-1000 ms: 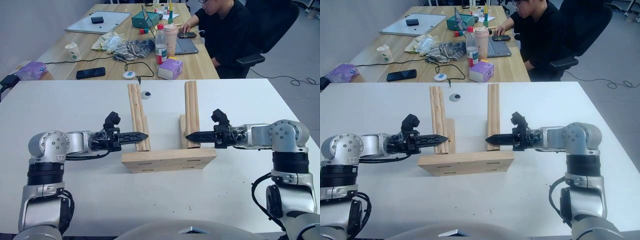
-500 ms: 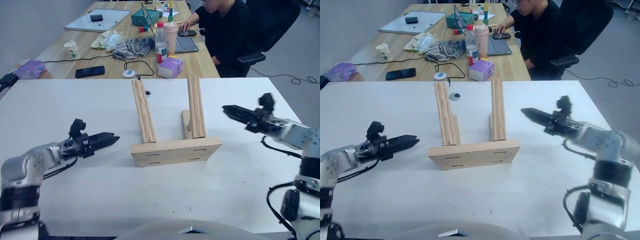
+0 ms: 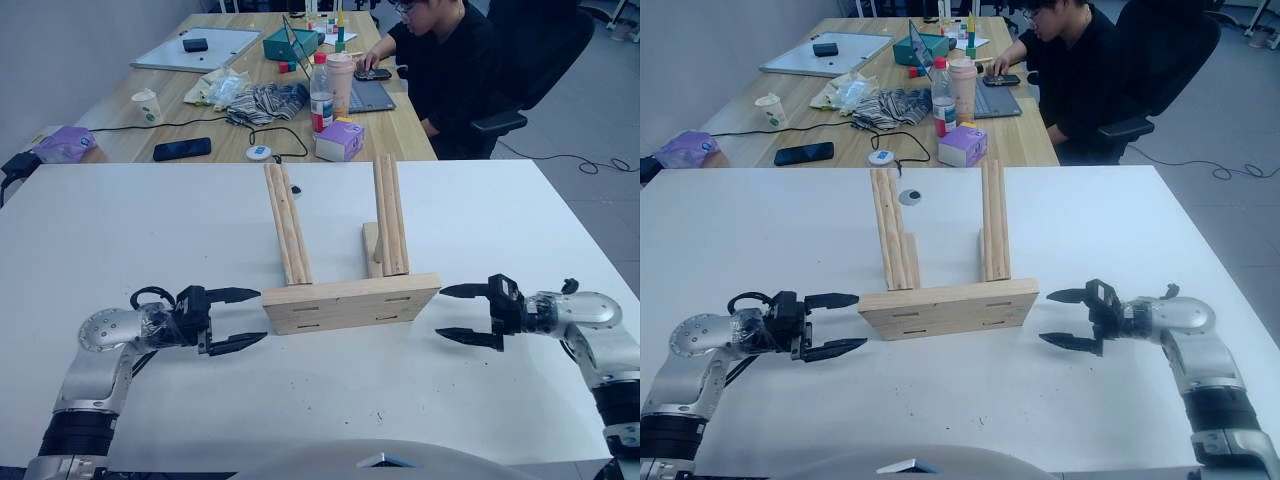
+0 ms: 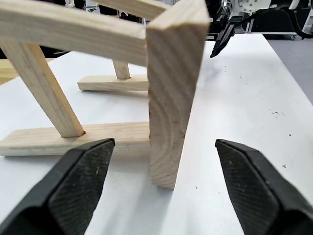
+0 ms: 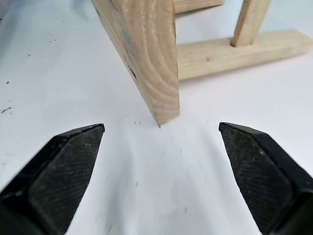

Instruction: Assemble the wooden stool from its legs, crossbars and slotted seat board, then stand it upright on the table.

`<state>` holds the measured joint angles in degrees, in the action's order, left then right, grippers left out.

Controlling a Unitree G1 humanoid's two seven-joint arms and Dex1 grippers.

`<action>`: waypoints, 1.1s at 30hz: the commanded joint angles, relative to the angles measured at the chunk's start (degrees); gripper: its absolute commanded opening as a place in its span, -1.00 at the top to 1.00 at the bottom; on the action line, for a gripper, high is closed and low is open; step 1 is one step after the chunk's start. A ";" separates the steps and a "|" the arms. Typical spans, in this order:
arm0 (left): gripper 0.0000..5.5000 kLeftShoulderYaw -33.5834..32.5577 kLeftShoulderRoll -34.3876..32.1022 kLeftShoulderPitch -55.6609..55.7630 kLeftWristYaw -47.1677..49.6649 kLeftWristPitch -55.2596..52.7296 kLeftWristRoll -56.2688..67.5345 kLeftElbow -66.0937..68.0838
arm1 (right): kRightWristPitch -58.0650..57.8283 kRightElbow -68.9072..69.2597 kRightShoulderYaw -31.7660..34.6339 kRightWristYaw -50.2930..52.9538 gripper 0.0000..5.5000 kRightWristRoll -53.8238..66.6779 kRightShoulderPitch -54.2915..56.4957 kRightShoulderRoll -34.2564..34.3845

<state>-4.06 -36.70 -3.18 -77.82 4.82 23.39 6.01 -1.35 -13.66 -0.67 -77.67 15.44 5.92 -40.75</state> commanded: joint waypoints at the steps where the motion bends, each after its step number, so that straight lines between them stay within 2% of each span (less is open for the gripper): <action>1: -0.38 2.01 3.13 2.53 3.31 0.16 -1.16 1.16 | 3.89 -3.13 -3.05 2.55 -0.58 -3.05 3.71 3.20; 4: -0.38 3.24 4.67 2.49 4.51 0.51 -1.13 0.71 | 4.39 -4.50 -4.77 2.94 -0.58 -3.06 5.80 5.45; 6: -0.38 4.03 5.23 3.02 4.81 0.30 -1.02 0.42 | 3.86 -4.08 -5.58 2.91 -0.49 -2.55 6.16 6.14; 15: 0.15 5.16 4.93 3.80 3.89 -1.96 -0.18 0.40 | -1.54 -1.57 -5.85 1.99 0.14 0.03 6.09 5.68; 17: 0.28 5.36 4.54 4.05 4.55 -4.56 0.26 -0.77 | -5.88 0.49 -5.50 2.09 0.27 1.50 5.97 5.61; 19: 0.35 4.86 4.35 4.71 5.80 -9.81 2.93 -3.93 | -12.72 3.92 -3.93 2.82 0.32 5.48 6.00 5.89; 21: 0.36 2.02 2.44 6.49 10.85 -26.64 13.87 -12.23 | -28.37 11.00 1.97 6.55 0.32 17.18 8.57 6.66; 23: 0.36 -2.59 -2.24 10.17 20.17 -45.94 34.54 -20.57 | -45.60 16.13 9.76 13.07 0.32 31.04 13.67 6.62; 25: 0.36 -5.01 -9.87 19.46 36.33 -52.73 68.34 -19.39 | -59.77 13.37 17.95 24.02 0.32 48.79 21.82 5.38; 26: 0.37 -5.16 -12.11 26.98 44.61 -53.88 79.85 -14.63 | -63.53 10.25 20.20 29.52 0.32 57.68 25.60 3.95; 27: 0.38 -5.15 -13.38 34.61 50.00 -56.13 83.25 -9.88 | -65.66 6.30 21.20 35.60 0.32 64.50 29.41 3.55; 29: 0.40 -3.90 -12.67 45.50 56.34 -60.76 82.11 -1.26 | -70.83 -3.00 22.25 45.07 0.32 65.97 37.13 6.15; 30: 0.43 -3.86 -10.49 49.02 57.80 -63.05 79.32 3.80 | -73.34 -5.45 21.84 47.04 0.33 63.87 39.53 7.69; 33: 0.46 -5.25 -2.51 55.18 60.59 -66.82 69.81 21.98 | -70.87 -10.82 20.73 58.36 0.34 64.91 42.37 12.75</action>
<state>-6.24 -40.59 28.53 -35.57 -49.62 86.08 7.52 -61.34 -13.24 11.65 -48.38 67.45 31.97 -35.52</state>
